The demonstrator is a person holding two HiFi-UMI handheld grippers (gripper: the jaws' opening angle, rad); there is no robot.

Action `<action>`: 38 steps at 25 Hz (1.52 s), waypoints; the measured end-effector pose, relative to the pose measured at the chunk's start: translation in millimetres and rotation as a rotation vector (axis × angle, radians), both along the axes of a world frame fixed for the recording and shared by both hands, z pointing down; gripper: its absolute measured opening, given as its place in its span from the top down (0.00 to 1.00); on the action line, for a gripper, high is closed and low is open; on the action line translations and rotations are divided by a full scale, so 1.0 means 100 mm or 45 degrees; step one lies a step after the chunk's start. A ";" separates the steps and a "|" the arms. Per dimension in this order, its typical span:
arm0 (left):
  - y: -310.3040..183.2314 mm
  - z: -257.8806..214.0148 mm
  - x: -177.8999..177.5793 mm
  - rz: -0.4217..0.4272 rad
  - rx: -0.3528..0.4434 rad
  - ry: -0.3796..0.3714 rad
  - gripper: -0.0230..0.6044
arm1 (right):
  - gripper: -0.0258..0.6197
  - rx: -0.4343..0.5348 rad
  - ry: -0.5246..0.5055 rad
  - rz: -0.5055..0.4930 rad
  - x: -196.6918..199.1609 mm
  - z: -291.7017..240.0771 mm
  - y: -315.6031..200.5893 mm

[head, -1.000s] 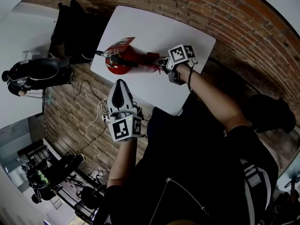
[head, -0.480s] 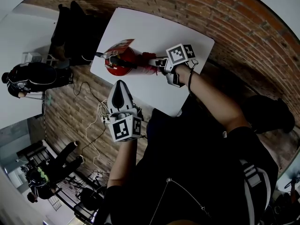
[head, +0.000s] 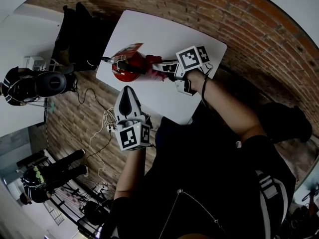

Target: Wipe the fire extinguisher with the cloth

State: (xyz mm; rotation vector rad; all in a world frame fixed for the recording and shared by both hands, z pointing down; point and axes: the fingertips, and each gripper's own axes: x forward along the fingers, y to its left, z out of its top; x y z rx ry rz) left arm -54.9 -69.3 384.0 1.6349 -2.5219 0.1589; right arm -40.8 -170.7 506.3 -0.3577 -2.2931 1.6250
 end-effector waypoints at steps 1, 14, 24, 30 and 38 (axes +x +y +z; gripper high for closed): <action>0.00 0.00 0.00 0.001 0.001 -0.005 0.95 | 0.80 0.002 -0.015 -0.003 0.00 -0.06 0.00; 0.01 -0.04 -0.03 -0.018 0.012 0.002 0.95 | 0.80 0.045 -0.139 -0.019 0.02 -0.52 0.00; 0.00 -0.06 -0.02 0.003 0.022 -0.008 0.95 | 0.80 0.034 -0.267 0.000 0.05 -0.76 -0.01; -0.05 -0.03 -0.08 0.037 0.032 -0.014 0.95 | 0.80 0.026 -0.286 0.058 0.12 -0.71 -0.07; -0.11 -0.13 -0.16 0.138 0.061 0.004 0.95 | 0.80 -0.015 -0.228 0.273 0.35 -0.48 -0.29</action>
